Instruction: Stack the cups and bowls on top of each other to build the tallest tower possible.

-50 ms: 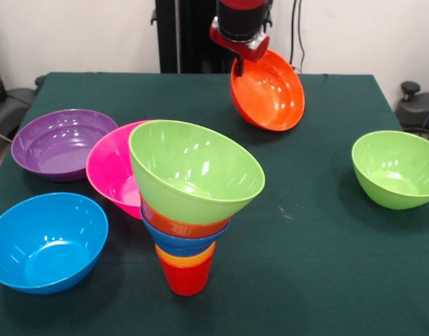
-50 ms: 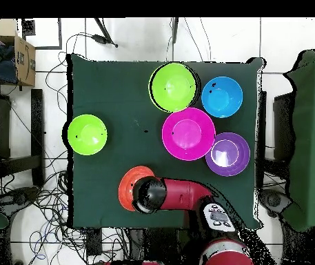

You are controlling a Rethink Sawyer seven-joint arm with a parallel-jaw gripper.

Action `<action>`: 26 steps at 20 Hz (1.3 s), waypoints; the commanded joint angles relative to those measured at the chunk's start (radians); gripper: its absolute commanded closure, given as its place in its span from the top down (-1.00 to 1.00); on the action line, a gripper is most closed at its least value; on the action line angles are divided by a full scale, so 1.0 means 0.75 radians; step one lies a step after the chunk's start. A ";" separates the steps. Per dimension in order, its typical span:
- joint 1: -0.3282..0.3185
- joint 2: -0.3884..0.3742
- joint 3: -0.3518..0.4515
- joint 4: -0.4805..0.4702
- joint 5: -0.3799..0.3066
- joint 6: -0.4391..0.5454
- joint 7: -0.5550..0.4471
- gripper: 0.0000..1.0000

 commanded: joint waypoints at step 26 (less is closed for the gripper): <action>-0.283 -0.377 0.444 -0.077 0.188 0.361 -0.204 -1.00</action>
